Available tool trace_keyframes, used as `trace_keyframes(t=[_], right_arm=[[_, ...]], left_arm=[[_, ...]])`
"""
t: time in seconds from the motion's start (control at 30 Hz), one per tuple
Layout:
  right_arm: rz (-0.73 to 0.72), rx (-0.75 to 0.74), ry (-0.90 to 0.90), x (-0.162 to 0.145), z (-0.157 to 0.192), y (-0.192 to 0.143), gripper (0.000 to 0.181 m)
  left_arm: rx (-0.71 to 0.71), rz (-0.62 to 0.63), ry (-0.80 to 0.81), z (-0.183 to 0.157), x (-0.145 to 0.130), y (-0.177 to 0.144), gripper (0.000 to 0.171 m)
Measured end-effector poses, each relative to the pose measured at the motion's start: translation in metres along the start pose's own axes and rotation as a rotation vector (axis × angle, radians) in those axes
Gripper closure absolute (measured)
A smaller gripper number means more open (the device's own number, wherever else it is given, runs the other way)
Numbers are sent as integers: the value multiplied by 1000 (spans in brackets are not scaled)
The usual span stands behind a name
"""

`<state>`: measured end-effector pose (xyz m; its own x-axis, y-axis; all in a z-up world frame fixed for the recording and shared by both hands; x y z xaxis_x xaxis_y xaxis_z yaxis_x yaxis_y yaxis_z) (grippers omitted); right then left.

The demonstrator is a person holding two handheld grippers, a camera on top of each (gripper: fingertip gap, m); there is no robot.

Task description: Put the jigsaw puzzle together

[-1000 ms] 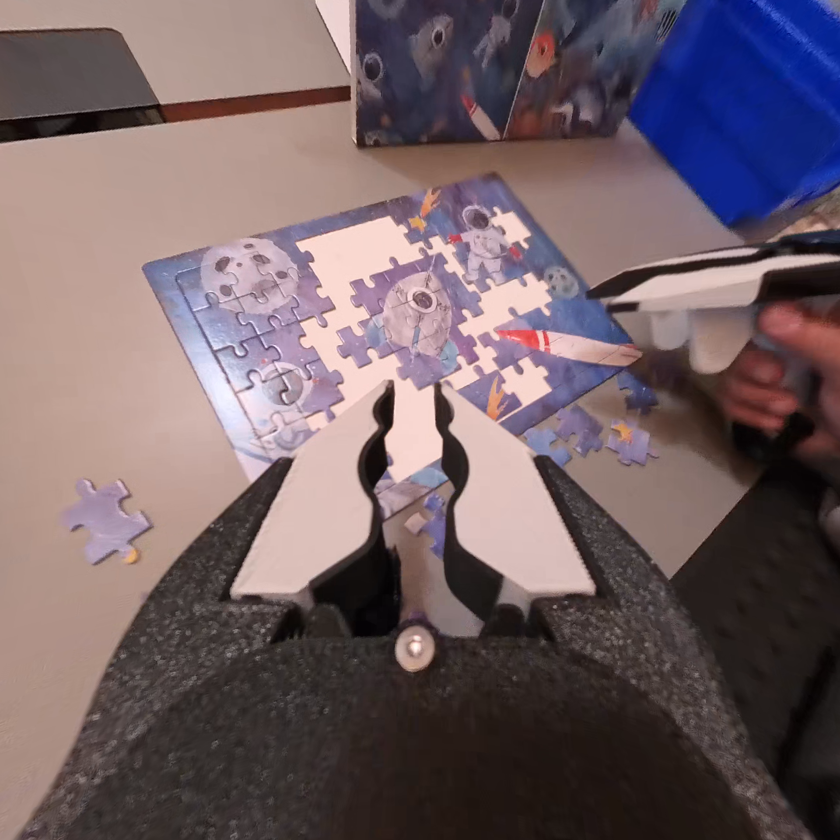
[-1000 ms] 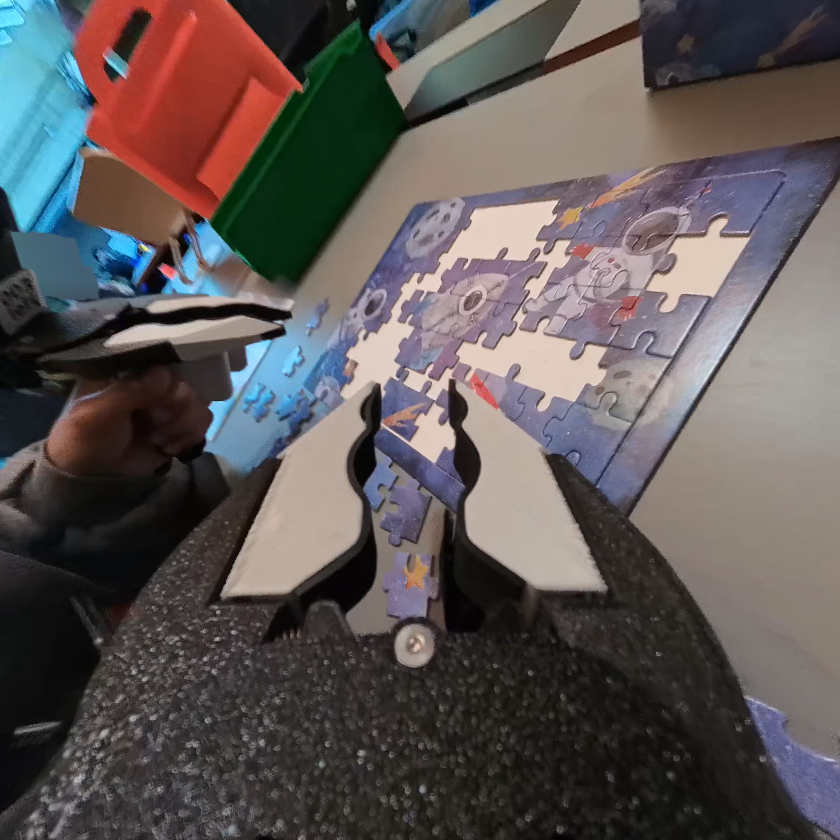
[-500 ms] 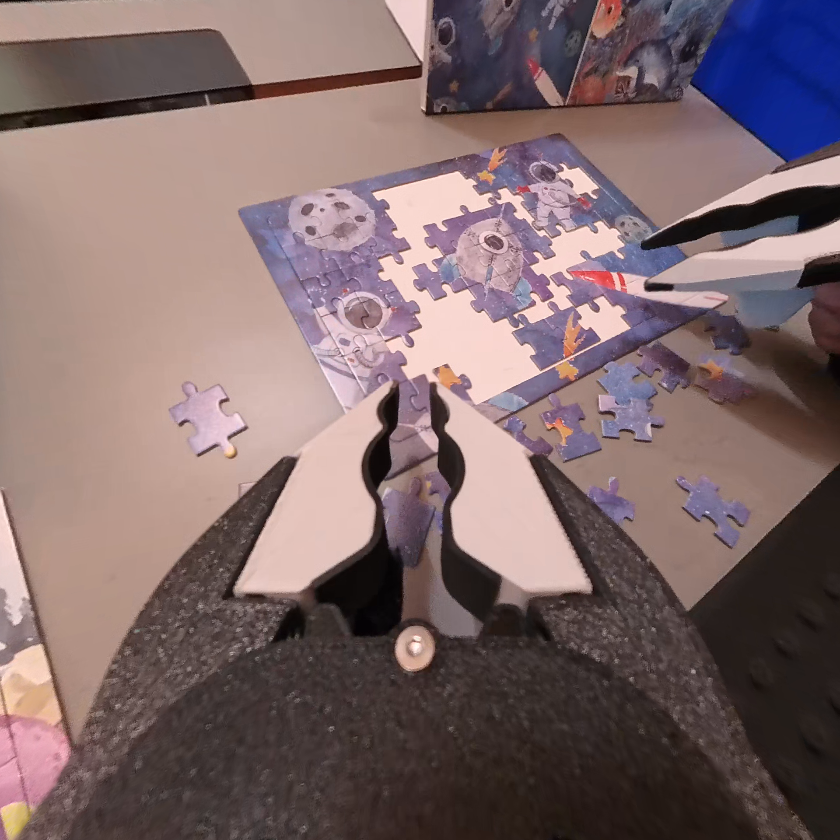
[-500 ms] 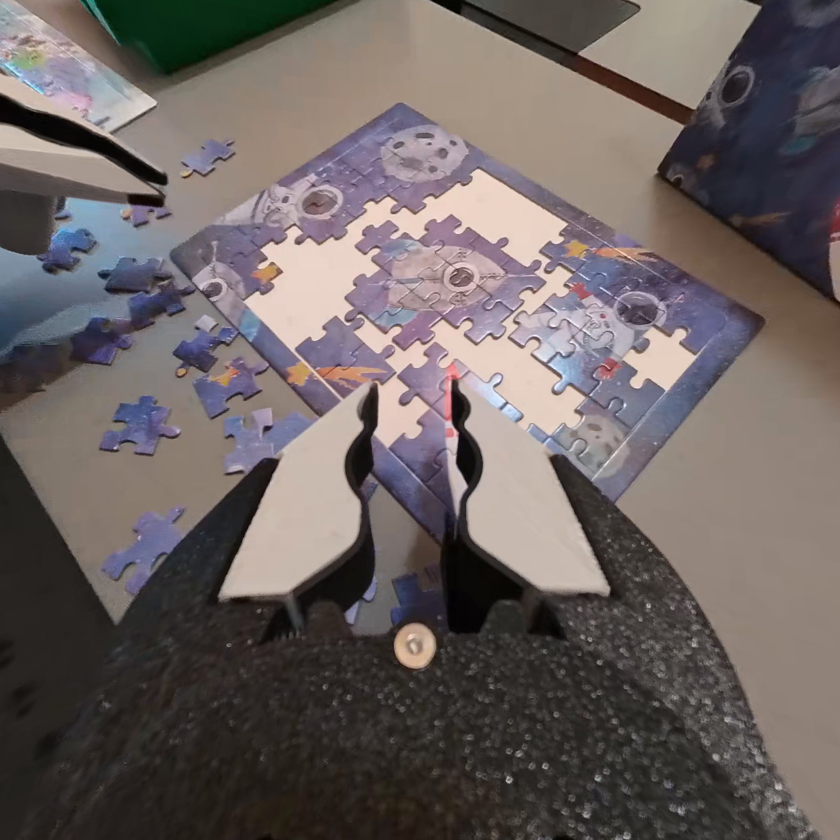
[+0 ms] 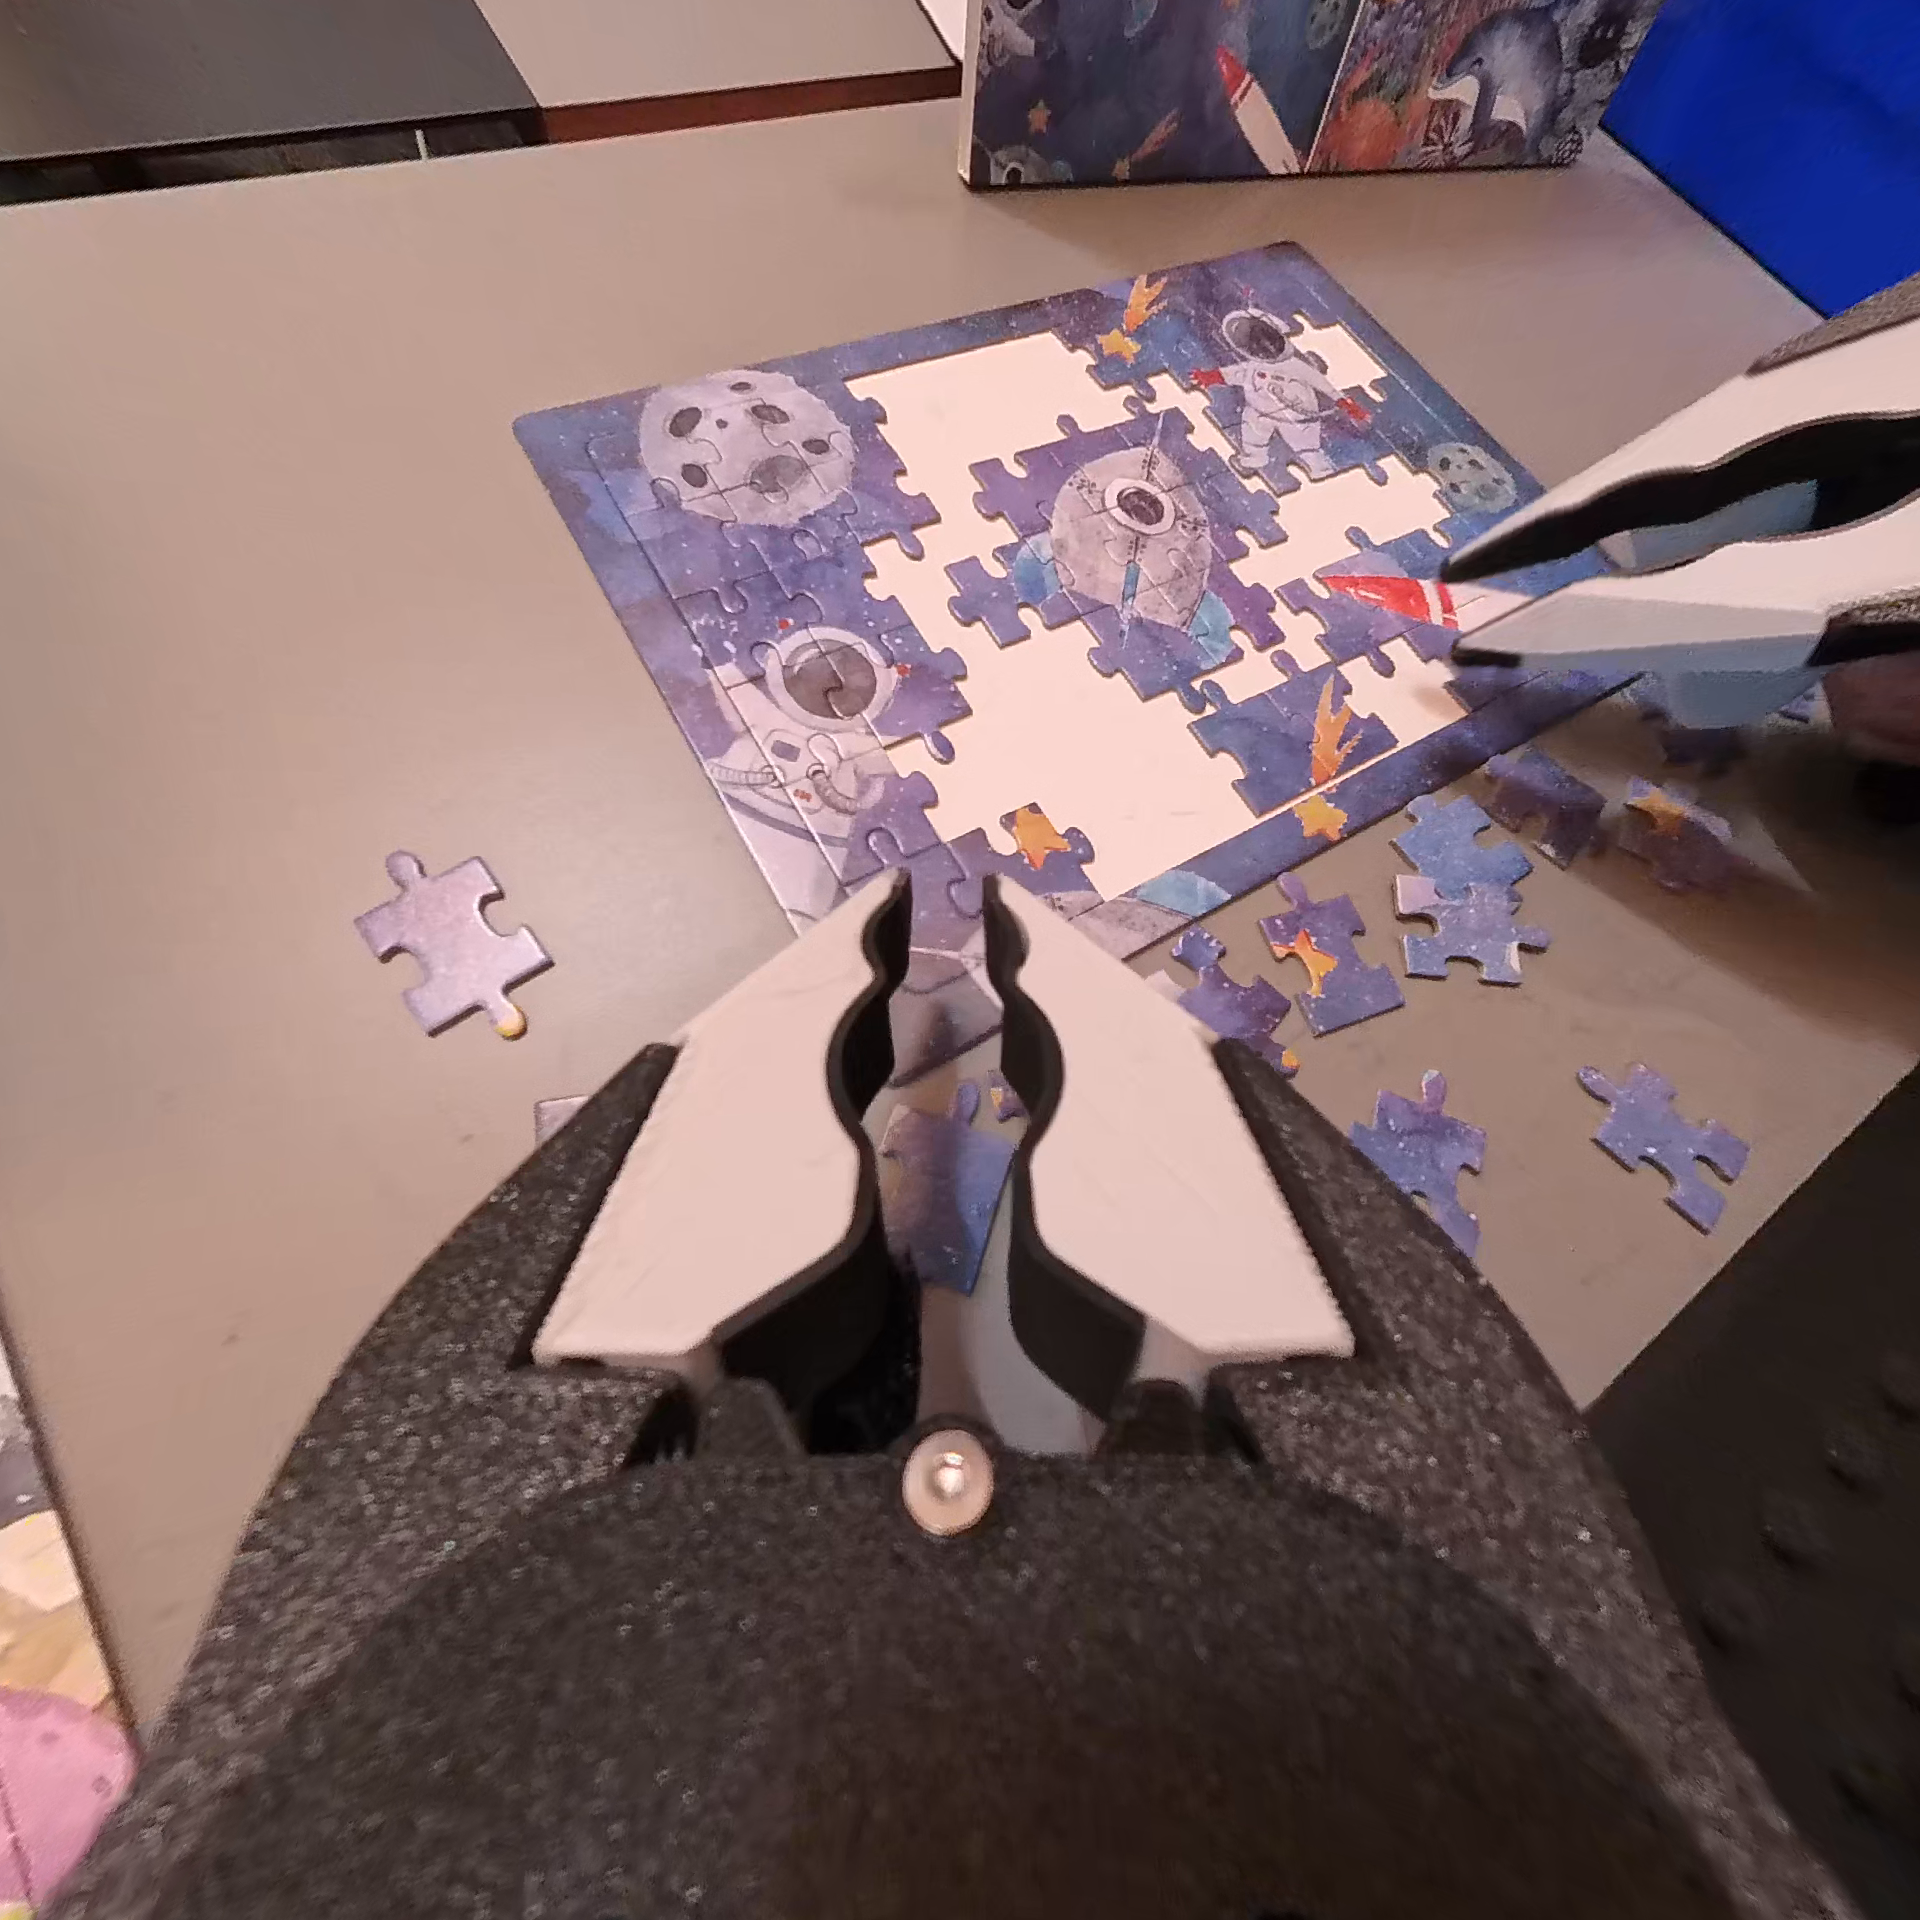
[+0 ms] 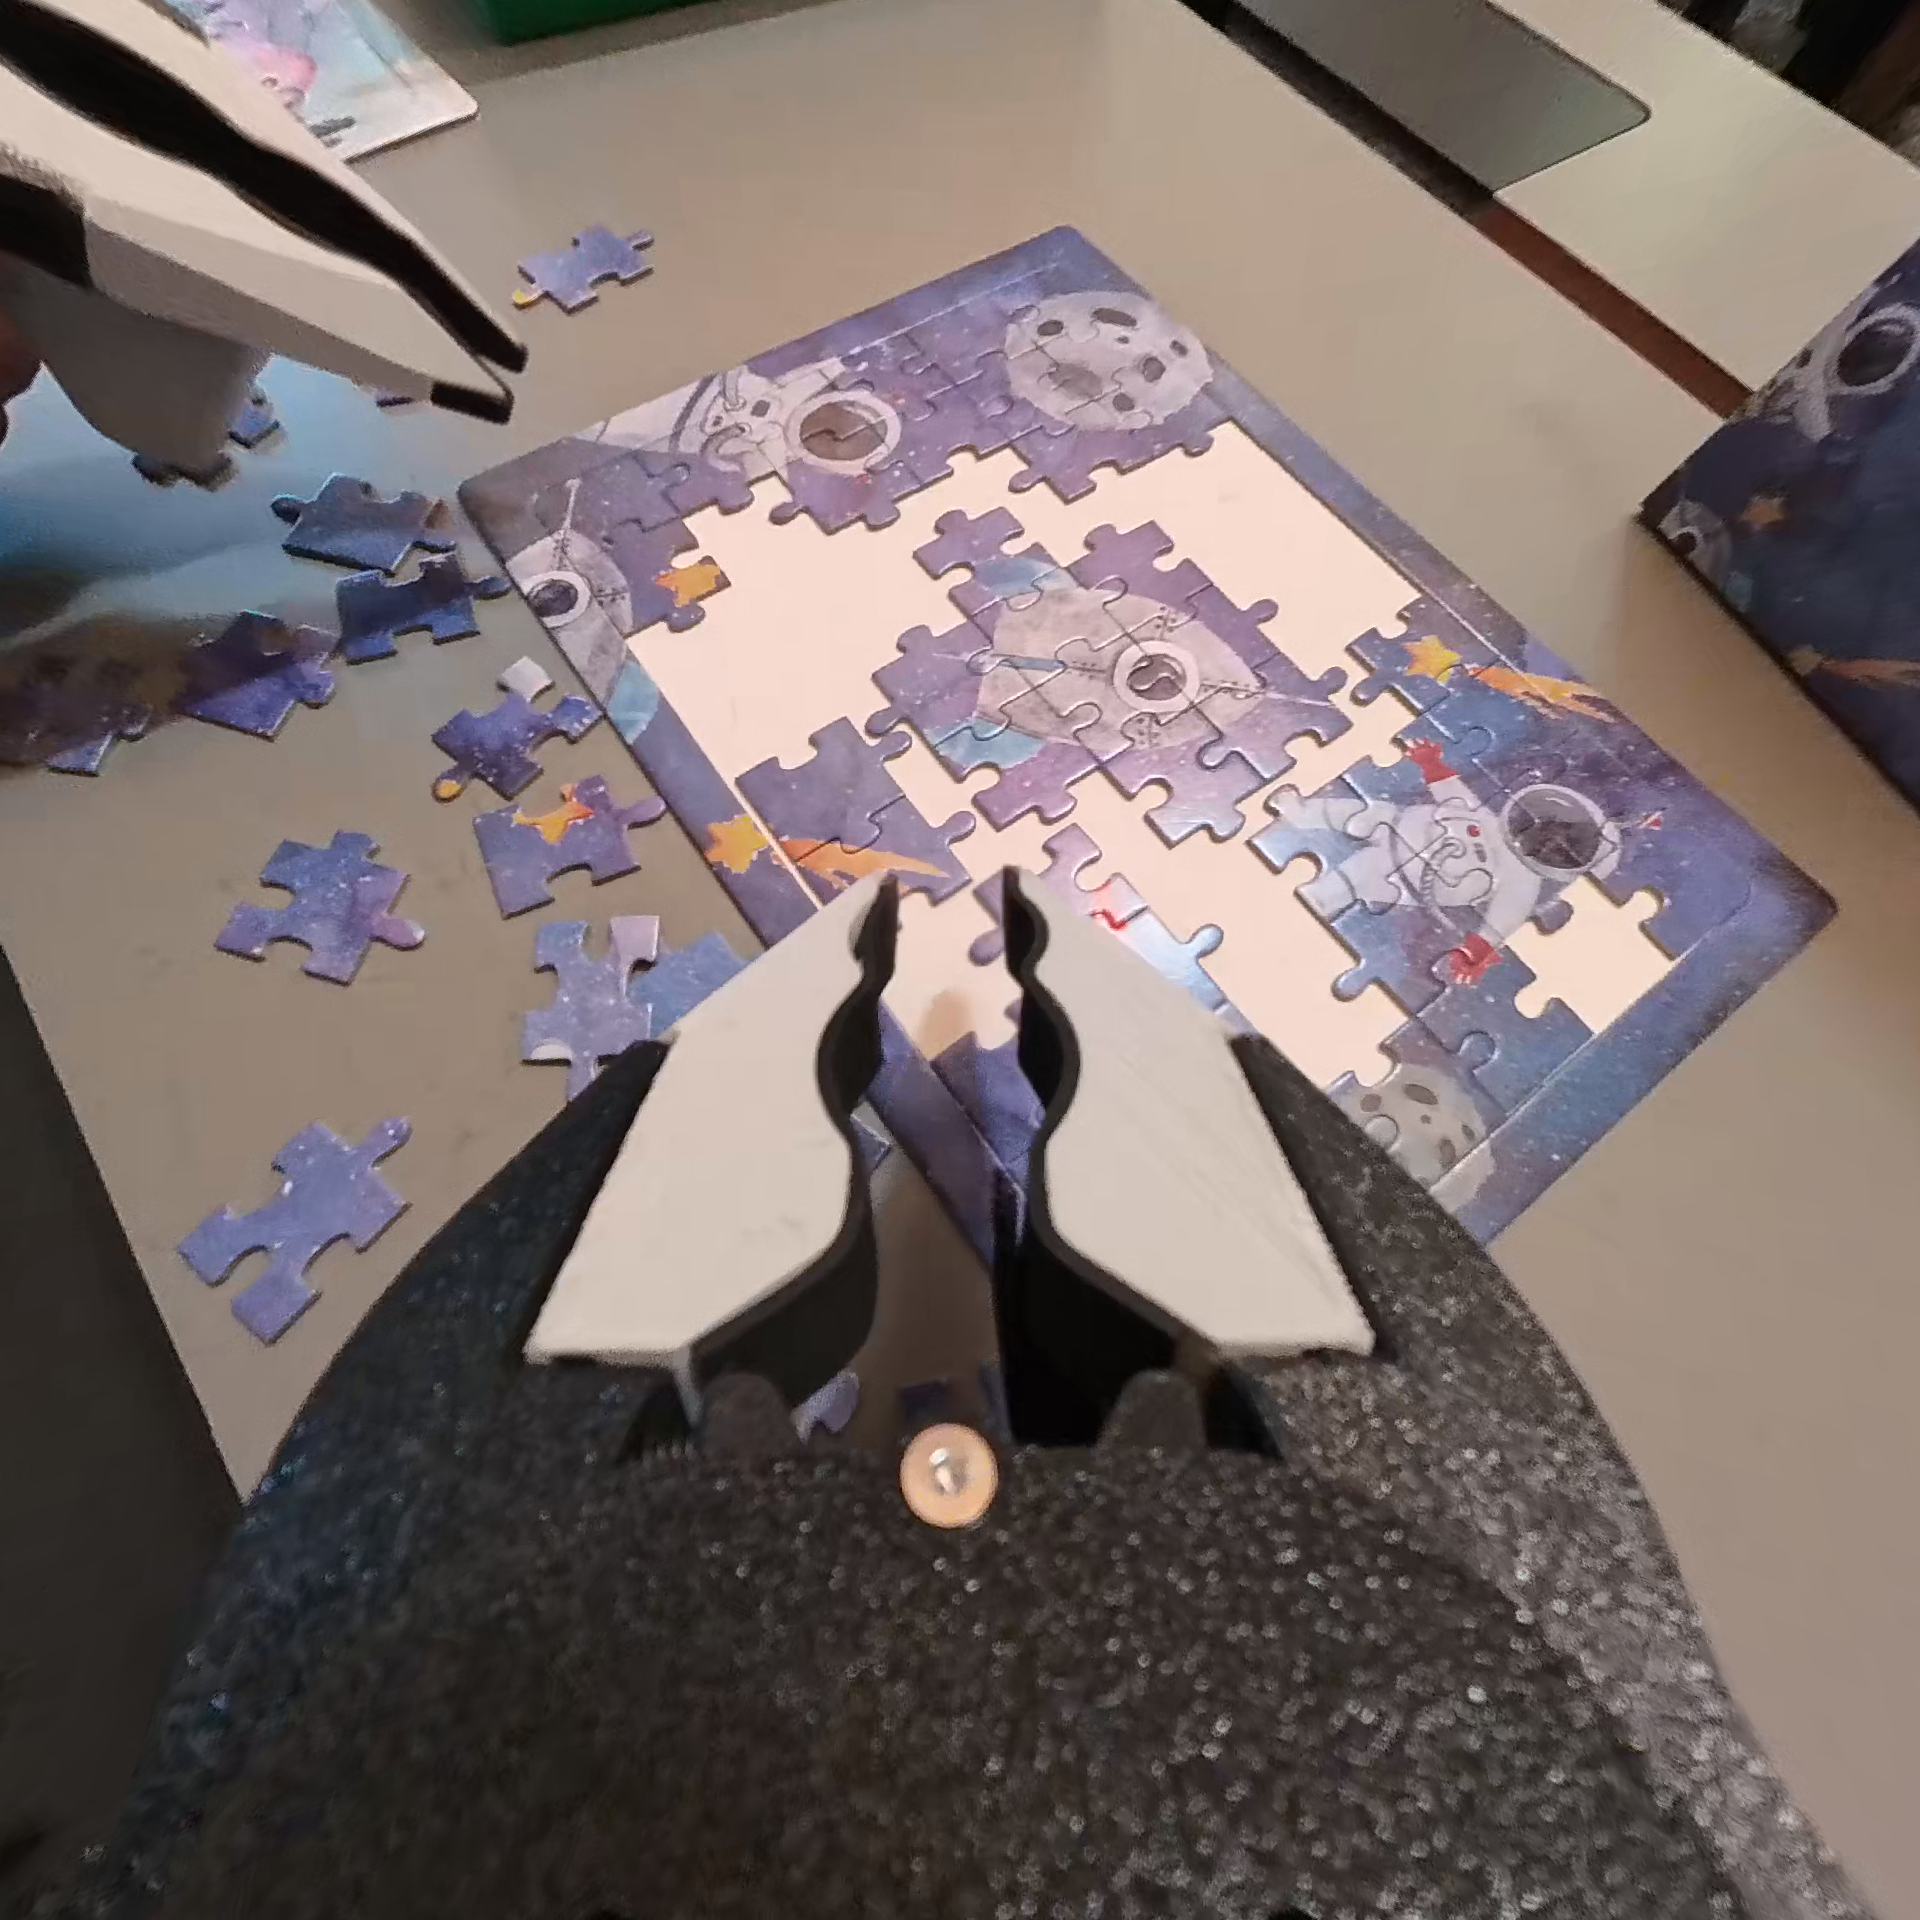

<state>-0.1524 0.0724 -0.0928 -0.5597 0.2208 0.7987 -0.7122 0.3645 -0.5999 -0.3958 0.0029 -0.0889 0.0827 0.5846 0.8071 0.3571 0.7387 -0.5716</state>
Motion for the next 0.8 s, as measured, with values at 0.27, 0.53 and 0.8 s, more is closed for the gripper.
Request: trace_keyframes(t=[0.27, 0.53, 0.8], right_arm=[[18, -118, 1, 1, 0, -12, 160], [-3, -118, 319, -13, -28, -23, 156], [50, -166, 225, -13, -21, -17, 157]], left_arm=[[10, 11, 5, -3, -1, 0, 158], [23, 29, 15, -5, -2, 2, 158], [16, 29, 11, -6, -2, 3, 158]])
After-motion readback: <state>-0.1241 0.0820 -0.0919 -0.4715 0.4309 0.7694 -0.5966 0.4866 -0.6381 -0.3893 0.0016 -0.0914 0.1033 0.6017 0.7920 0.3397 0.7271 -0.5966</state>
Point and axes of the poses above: each gripper's, where its closed fingertips meet, y out along the fingers, x out of its top, z = x × y across the jaws, the point moved 9 cm from there along -y, back along the fingers
